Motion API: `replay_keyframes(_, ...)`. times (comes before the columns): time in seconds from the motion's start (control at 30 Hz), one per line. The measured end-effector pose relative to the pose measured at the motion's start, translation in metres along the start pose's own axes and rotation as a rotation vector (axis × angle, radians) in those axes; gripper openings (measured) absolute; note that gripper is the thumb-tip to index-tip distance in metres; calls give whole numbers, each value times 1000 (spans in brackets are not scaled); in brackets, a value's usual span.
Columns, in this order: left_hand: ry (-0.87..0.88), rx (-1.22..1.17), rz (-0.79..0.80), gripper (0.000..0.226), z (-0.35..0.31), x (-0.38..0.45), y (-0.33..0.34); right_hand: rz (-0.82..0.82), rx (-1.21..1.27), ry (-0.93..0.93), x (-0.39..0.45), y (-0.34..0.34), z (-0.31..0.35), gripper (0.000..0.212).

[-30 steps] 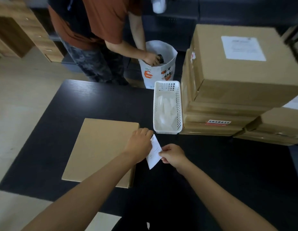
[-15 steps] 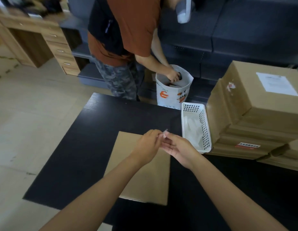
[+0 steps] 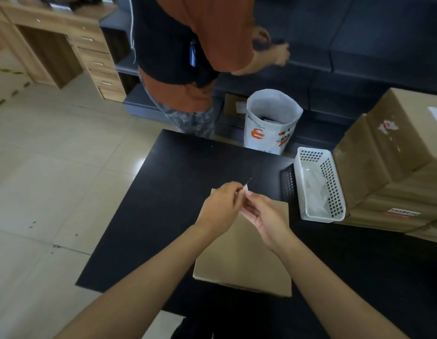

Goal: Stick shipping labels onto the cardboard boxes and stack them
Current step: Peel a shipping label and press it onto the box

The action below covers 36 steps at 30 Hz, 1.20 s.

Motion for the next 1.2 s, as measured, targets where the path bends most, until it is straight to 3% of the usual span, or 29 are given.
replay_keyframes(0.3, -19, 37, -49, 27, -5, -1, 3, -53, -100, -92, 0, -8, 3, 26)
replay_keyframes(1.2, -33, 95, -28, 26, -7, -8, 16, -73, -162, -55, -4, -27, -5, 25)
Point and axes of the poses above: each hand's wrist, its own x-axis towards the middle knuckle, its own y-axis out of the palm, z = x × y, the point moved 7 cm from there along x, towards the middle knuckle, and after that the axes turned 4 degrees about -x, right-handed, at the moved point
